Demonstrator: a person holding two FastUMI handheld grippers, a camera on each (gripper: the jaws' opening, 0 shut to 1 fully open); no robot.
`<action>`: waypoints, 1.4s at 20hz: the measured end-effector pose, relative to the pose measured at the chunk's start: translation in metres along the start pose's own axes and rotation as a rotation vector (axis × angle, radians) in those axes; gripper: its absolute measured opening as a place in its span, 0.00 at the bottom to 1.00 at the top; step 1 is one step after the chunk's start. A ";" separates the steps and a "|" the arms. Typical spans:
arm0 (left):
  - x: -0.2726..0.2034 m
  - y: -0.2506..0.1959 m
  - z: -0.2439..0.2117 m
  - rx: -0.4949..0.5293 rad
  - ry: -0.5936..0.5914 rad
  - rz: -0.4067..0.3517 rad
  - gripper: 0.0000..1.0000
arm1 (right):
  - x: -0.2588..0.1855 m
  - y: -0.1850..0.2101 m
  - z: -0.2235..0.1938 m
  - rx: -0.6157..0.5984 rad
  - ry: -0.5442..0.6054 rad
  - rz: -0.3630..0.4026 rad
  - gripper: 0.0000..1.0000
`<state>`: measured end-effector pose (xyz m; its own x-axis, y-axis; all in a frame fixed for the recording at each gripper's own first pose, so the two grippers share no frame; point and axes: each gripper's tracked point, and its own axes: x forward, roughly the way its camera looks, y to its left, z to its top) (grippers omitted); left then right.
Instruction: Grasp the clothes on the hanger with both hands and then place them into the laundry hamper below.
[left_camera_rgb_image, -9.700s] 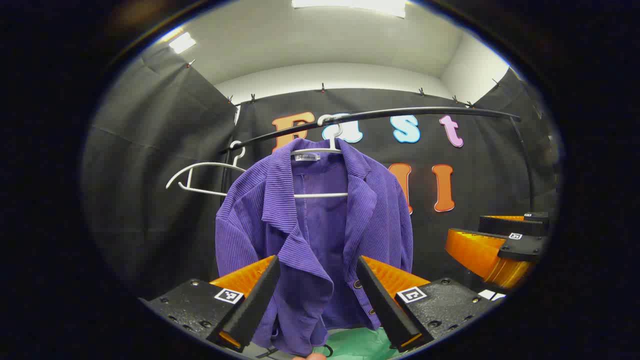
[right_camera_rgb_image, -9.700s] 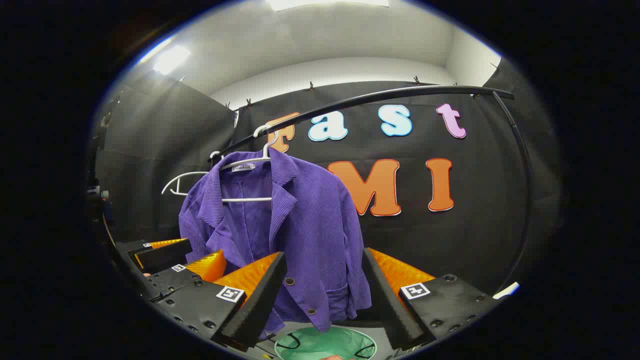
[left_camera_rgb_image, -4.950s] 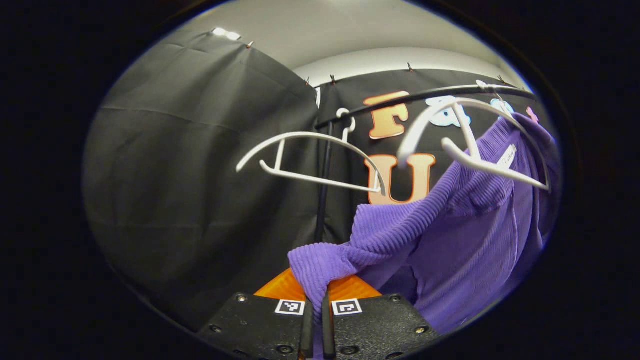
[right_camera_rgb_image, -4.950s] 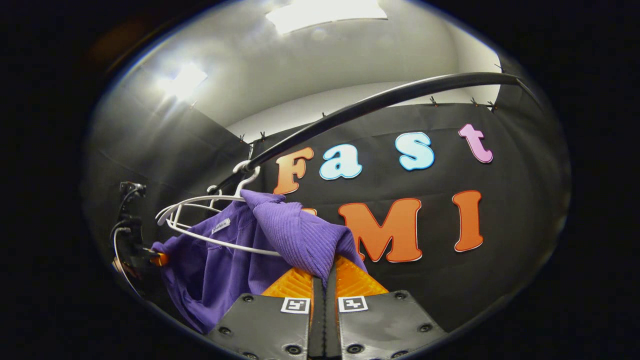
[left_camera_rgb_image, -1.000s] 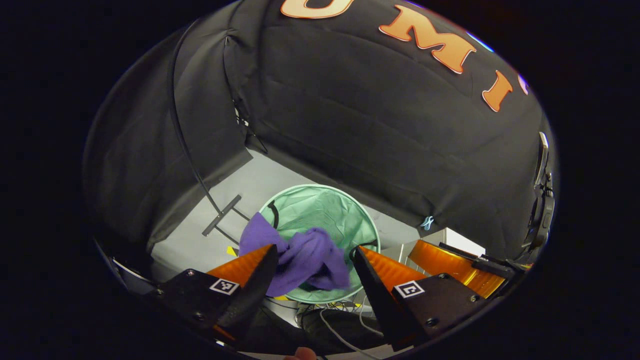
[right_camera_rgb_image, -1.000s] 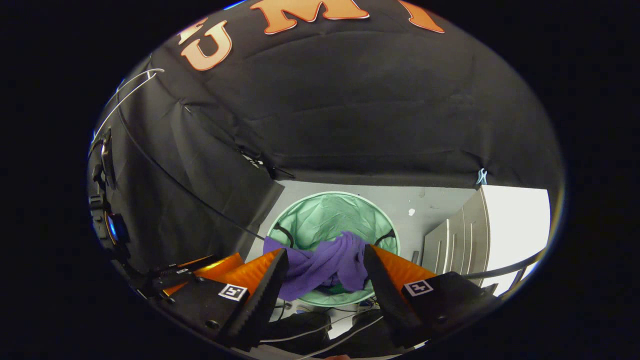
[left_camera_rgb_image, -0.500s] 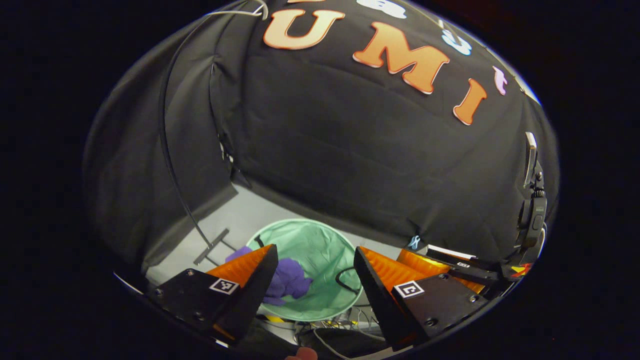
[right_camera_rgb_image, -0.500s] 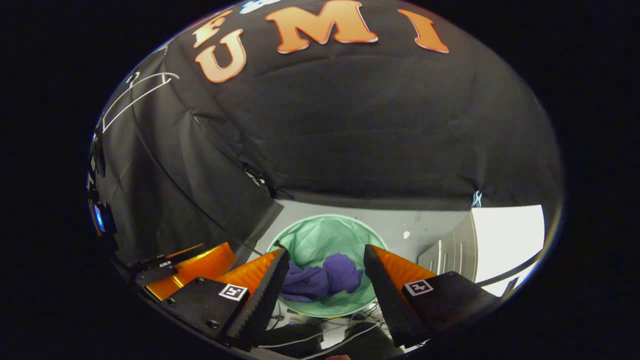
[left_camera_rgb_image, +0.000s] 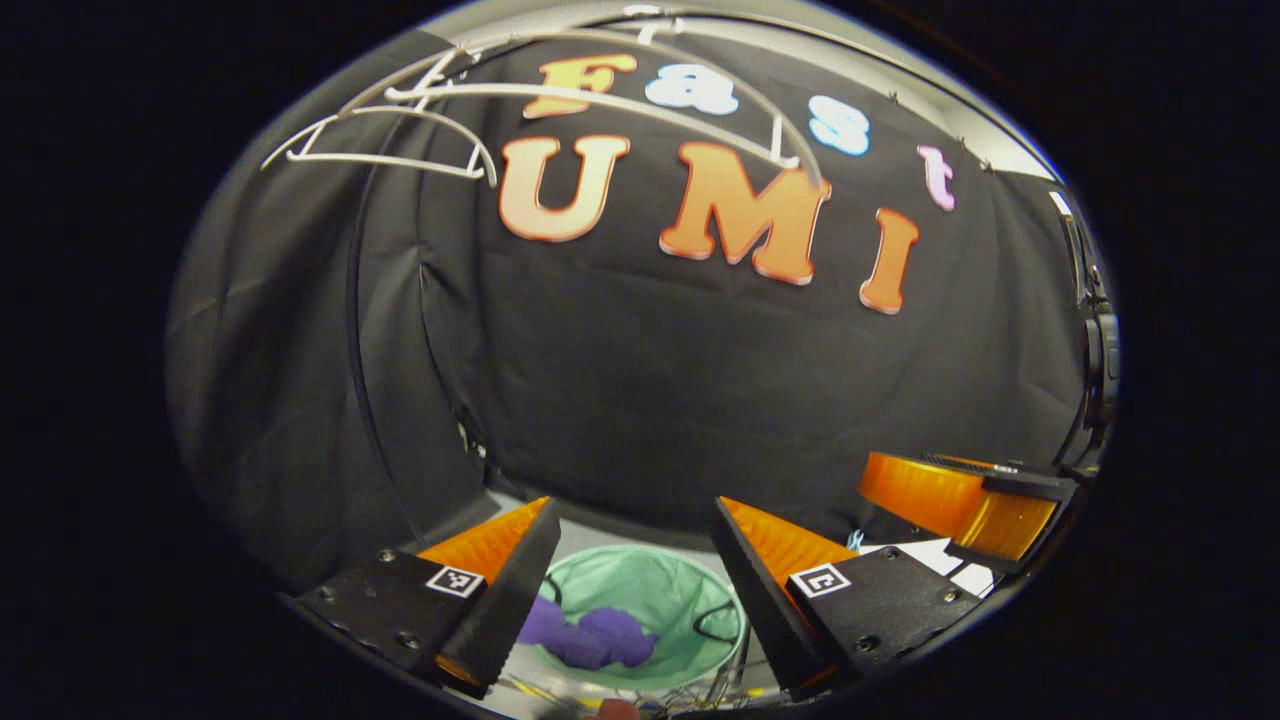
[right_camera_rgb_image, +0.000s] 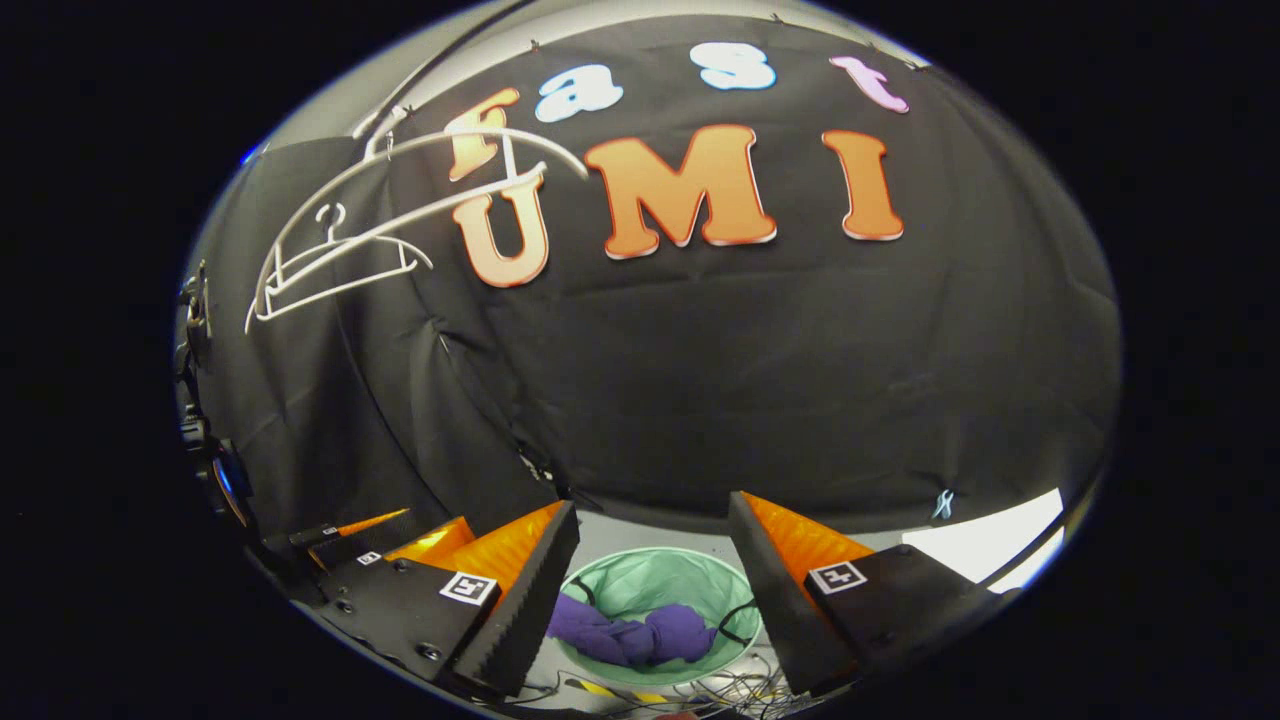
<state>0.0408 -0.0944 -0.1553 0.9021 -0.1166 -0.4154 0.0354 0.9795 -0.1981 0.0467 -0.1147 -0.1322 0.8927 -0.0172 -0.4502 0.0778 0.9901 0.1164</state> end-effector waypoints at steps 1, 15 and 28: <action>-0.007 -0.003 0.016 -0.006 -0.035 -0.010 0.96 | -0.011 0.006 0.013 -0.010 -0.039 -0.019 0.98; -0.146 0.058 0.098 0.045 -0.261 -0.029 0.92 | -0.194 0.041 0.044 -0.017 -0.333 -0.180 0.89; -0.235 0.096 0.095 0.049 -0.363 0.030 0.92 | -0.269 0.087 0.015 -0.068 -0.410 -0.129 0.98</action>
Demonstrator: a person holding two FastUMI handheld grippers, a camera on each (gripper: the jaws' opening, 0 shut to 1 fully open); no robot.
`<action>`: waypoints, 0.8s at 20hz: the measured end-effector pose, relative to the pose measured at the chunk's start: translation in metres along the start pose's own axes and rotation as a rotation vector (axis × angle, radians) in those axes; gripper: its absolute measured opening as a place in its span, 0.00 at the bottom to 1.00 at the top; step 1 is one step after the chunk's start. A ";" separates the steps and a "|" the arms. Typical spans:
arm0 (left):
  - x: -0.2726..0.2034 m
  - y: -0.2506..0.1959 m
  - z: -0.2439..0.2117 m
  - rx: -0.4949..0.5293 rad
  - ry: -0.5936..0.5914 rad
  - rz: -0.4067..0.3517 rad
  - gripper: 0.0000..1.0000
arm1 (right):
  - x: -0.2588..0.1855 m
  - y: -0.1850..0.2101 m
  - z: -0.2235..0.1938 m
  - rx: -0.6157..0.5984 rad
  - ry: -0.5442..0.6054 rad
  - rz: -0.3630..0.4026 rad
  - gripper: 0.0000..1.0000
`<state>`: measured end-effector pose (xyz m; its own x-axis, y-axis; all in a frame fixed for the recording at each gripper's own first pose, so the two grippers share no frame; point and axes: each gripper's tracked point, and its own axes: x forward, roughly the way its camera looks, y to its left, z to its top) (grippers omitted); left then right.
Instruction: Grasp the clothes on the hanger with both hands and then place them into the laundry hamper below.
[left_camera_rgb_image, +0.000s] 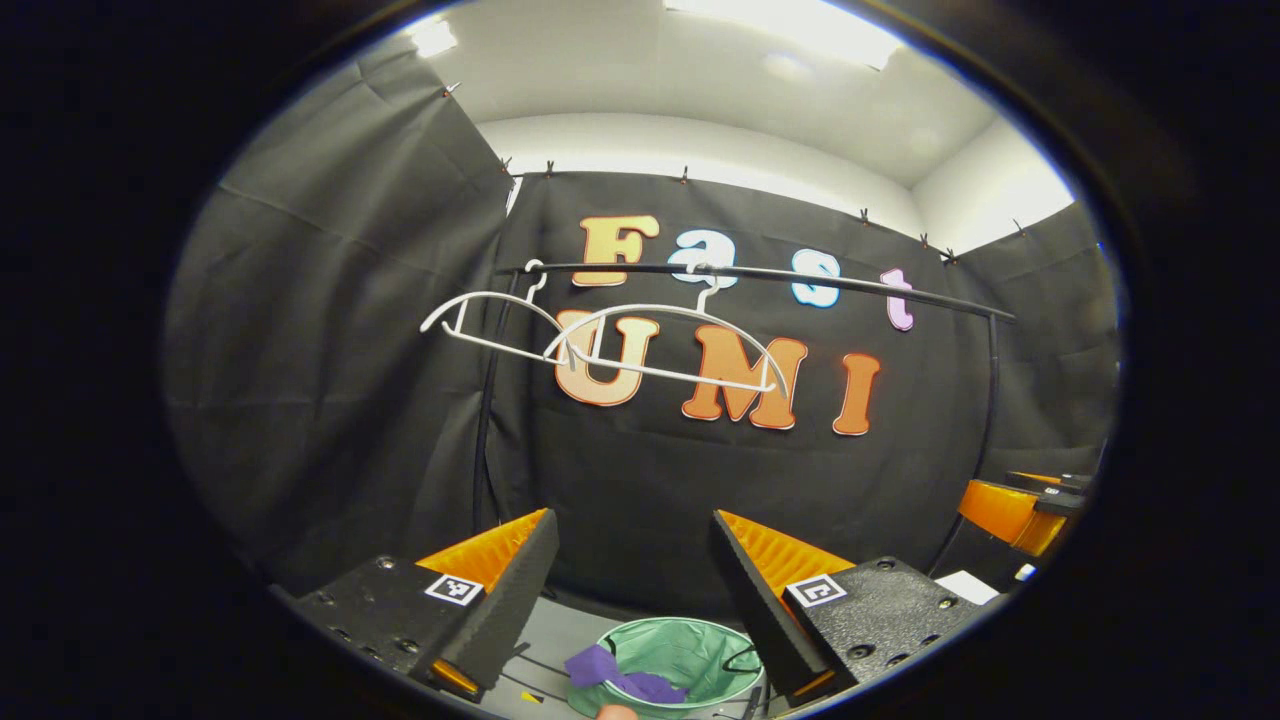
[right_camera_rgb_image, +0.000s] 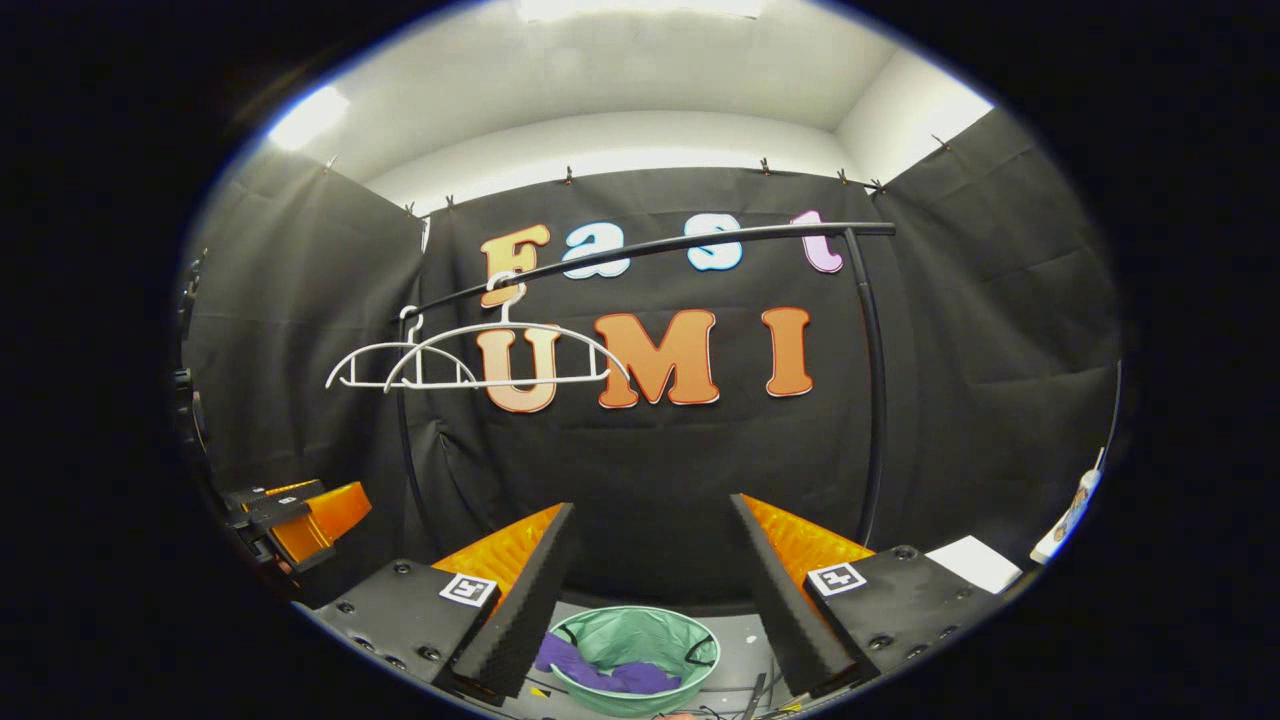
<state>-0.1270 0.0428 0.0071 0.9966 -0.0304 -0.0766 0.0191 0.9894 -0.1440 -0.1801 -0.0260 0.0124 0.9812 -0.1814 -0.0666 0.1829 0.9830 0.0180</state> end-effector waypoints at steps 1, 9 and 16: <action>-0.003 0.002 0.004 0.007 -0.012 0.007 0.92 | 0.000 0.001 -0.001 0.000 0.000 0.002 1.00; -0.013 -0.001 0.009 0.009 -0.045 0.006 0.92 | -0.009 0.004 0.003 -0.013 -0.012 0.005 0.98; -0.015 0.002 0.000 -0.025 -0.017 0.002 0.95 | -0.016 0.008 0.004 -0.020 -0.018 0.007 0.96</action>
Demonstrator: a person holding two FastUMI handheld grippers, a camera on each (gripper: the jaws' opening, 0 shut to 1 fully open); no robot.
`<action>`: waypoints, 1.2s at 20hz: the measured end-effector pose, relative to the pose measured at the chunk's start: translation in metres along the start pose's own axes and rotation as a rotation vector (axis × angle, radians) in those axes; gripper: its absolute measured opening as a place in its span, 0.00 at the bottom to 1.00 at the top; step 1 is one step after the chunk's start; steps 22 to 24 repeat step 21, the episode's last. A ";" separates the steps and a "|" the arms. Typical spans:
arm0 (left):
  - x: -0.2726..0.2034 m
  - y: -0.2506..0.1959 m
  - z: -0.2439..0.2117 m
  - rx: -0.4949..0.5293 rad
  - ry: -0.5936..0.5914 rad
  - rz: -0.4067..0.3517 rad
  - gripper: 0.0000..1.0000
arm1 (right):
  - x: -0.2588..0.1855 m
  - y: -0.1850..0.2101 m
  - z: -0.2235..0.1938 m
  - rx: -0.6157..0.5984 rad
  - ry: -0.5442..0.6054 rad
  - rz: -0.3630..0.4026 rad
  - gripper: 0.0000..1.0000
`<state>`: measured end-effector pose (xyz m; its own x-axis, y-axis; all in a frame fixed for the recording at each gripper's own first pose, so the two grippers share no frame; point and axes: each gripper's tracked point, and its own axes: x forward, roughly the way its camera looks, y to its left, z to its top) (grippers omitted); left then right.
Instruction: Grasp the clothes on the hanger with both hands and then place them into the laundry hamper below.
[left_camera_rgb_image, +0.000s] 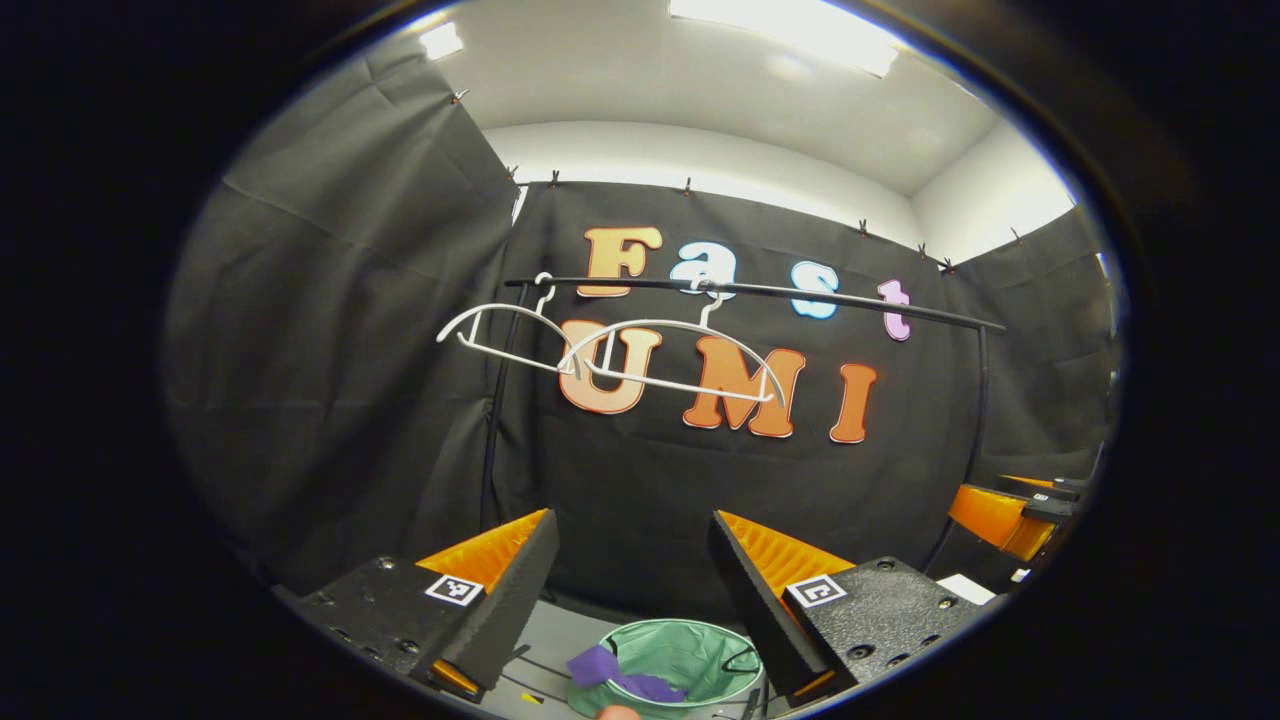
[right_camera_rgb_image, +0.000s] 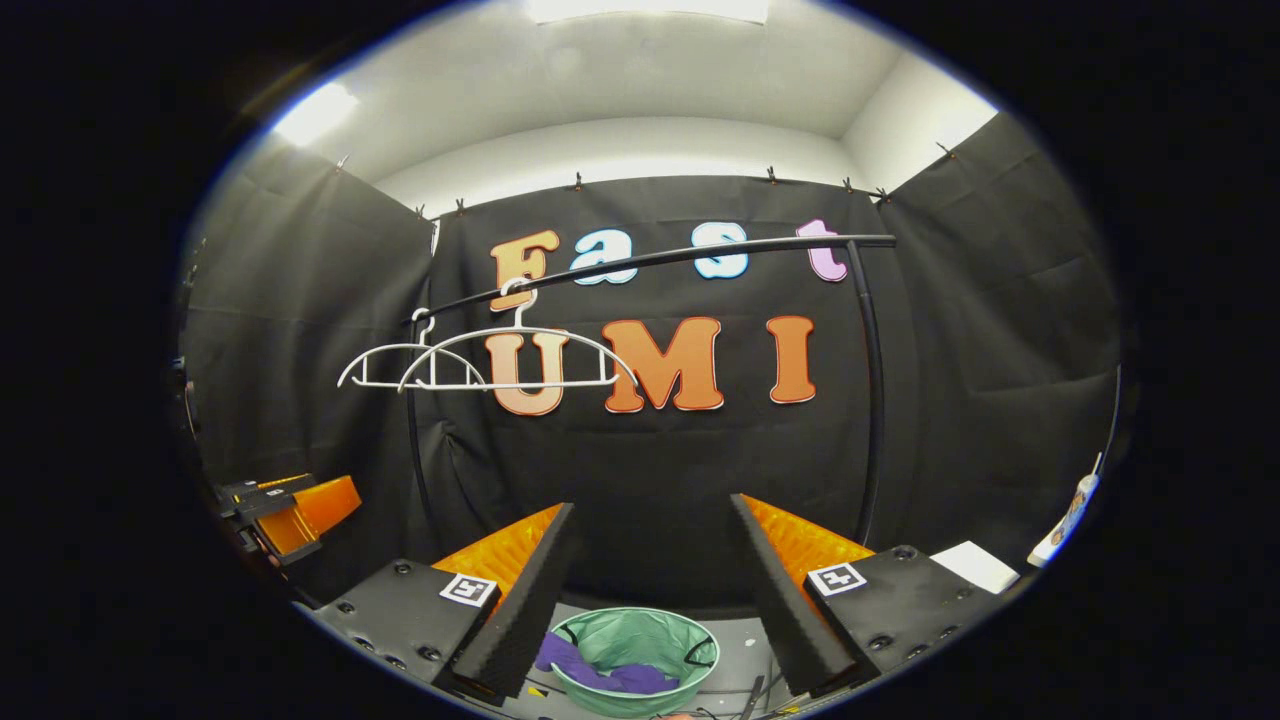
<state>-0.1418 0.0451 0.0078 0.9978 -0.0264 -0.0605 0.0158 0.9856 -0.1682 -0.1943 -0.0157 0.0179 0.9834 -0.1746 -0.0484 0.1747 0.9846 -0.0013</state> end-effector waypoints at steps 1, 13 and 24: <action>0.001 0.000 -0.001 -0.002 0.002 0.002 0.95 | 0.000 0.001 0.000 0.000 0.002 0.001 0.92; 0.002 0.013 -0.006 -0.024 0.017 0.035 0.92 | 0.004 0.009 0.001 -0.010 0.001 0.017 0.98; 0.010 0.014 -0.007 -0.025 0.019 0.041 0.95 | 0.004 0.012 -0.001 -0.013 0.005 0.020 0.89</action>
